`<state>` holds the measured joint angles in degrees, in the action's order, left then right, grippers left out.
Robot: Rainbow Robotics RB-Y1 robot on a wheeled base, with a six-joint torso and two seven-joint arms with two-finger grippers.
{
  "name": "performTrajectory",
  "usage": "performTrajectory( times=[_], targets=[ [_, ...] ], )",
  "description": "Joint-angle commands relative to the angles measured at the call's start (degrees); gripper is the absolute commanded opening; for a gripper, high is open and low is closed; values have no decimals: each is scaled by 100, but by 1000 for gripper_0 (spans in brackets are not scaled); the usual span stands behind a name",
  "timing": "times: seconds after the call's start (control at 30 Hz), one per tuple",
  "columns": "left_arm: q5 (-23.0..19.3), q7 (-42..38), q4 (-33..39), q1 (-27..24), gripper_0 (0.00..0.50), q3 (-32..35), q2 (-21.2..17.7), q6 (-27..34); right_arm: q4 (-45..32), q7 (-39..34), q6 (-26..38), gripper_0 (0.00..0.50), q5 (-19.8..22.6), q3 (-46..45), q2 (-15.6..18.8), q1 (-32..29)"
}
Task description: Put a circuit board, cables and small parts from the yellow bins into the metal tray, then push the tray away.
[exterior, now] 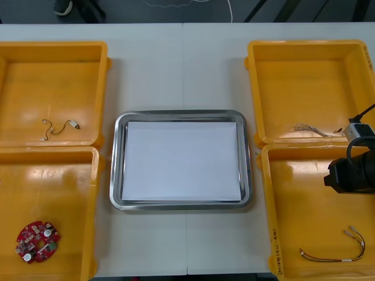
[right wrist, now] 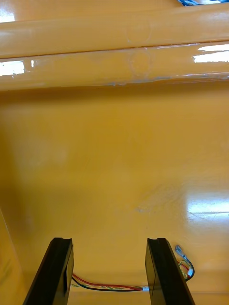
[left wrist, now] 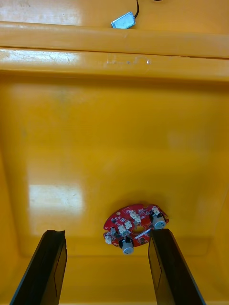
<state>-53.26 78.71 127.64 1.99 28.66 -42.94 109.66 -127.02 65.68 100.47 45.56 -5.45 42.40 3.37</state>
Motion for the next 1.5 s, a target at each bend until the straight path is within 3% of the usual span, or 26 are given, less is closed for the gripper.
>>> performTrajectory(
  times=[0.03,1.5],
  targets=[
    [-44,-5,173,135,500,113,-241,34,-42,-20,16,440,-47,-114,172,-82],
    [-44,-5,173,135,500,113,-241,34,-42,-20,16,440,-47,-114,172,-82]
  ],
)
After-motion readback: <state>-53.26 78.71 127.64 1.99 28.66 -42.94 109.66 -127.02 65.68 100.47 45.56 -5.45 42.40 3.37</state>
